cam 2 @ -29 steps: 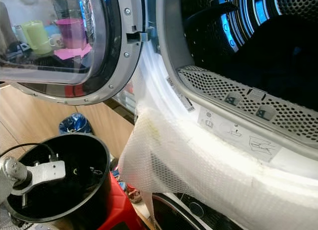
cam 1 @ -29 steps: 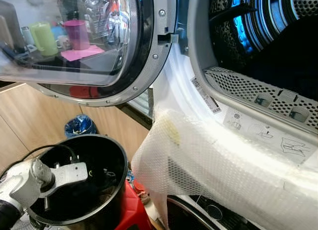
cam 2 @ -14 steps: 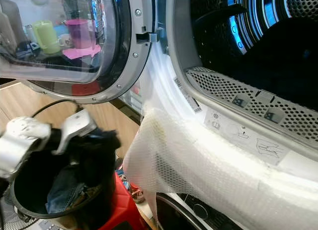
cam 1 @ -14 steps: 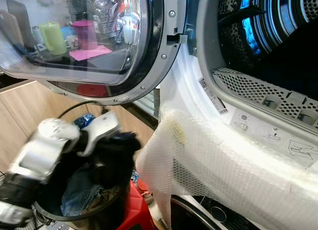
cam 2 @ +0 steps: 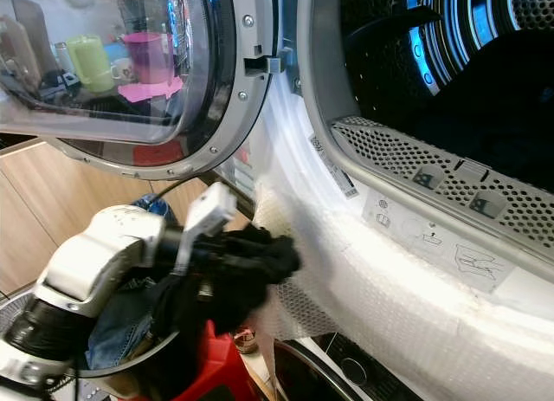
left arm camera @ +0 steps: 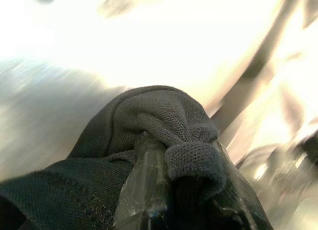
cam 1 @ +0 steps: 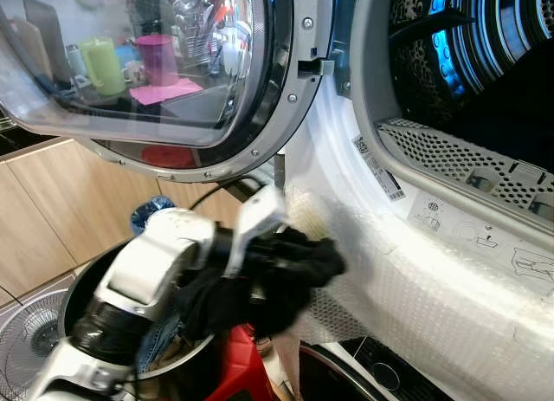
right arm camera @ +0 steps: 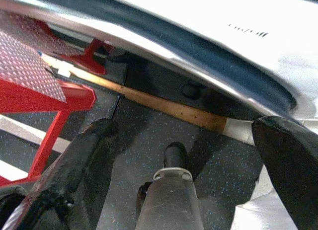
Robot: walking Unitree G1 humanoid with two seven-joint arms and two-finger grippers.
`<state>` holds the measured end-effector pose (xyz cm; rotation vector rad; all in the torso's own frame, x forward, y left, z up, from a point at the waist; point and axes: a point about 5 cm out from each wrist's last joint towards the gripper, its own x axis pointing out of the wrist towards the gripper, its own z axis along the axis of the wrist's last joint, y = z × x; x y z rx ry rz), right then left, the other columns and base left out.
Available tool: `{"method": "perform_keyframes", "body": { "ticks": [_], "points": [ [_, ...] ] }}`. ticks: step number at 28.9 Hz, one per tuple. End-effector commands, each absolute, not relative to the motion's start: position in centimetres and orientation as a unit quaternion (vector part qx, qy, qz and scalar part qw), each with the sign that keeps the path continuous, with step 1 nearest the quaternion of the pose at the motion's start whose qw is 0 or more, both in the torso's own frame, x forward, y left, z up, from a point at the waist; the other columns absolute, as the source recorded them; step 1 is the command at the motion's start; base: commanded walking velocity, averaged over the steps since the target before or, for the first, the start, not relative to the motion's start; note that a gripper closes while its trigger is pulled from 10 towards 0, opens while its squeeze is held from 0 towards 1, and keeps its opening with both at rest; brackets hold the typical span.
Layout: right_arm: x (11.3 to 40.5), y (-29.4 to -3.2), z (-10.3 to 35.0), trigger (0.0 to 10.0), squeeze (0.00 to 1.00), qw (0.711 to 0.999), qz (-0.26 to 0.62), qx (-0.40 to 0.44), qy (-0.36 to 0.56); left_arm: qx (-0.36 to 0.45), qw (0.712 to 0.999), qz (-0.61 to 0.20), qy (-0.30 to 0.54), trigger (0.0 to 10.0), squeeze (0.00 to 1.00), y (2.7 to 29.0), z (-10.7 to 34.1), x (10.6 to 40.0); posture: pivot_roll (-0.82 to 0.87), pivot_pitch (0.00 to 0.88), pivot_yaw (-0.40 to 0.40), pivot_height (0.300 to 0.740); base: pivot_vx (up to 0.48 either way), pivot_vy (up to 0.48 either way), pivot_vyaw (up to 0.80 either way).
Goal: Clothes washing
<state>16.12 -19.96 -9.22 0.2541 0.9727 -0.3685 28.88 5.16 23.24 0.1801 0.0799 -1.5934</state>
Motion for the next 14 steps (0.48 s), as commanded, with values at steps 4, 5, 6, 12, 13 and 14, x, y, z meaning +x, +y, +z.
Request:
{"method": "perform_keyframes", "body": {
  "ticks": [4,5,6,12,13,14],
  "points": [
    [15.6,-19.7,-9.5,10.0,0.0,0.856,-0.18,0.12,0.47,0.031,0.66,-0.75,0.039,0.0,0.0,2.4,22.8,27.1,0.19,0.011,0.034,0.74,0.0,0.0,0.0],
    [15.6,-19.8,-9.5,10.0,0.0,0.856,-0.181,0.12,0.469,0.024,0.655,-0.754,0.044,0.0,0.0,2.1,22.6,26.8,0.19,0.011,0.034,0.74,0.0,0.0,0.0],
    [15.6,-19.8,-9.5,10.0,0.0,0.857,-0.18,0.118,0.469,0.022,0.652,-0.756,0.049,0.0,0.0,2.1,22.4,26.4,0.18,0.011,0.034,0.74,0.0,0.0,0.0],
    [15.1,-20.6,-9.5,10.0,0.0,0.859,-0.182,0.105,0.468,0.027,0.661,-0.744,0.095,0.0,0.0,4.0,20.4,25.6,0.18,0.013,0.029,0.74,0.0,0.0,0.0],
    [14.9,-20.9,-9.5,10.0,0.0,0.859,-0.181,0.103,0.467,0.035,0.668,-0.735,0.111,0.0,0.0,4.7,19.6,25.6,0.18,0.014,0.025,0.74,0.0,0.0,0.0],
    [14.9,-20.9,-9.5,10.0,0.0,0.859,-0.181,0.103,0.467,0.035,0.668,-0.735,0.111,0.0,0.0,4.7,19.6,25.6,0.18,0.014,0.025,0.74,0.0,0.0,0.0]
  ]
}}
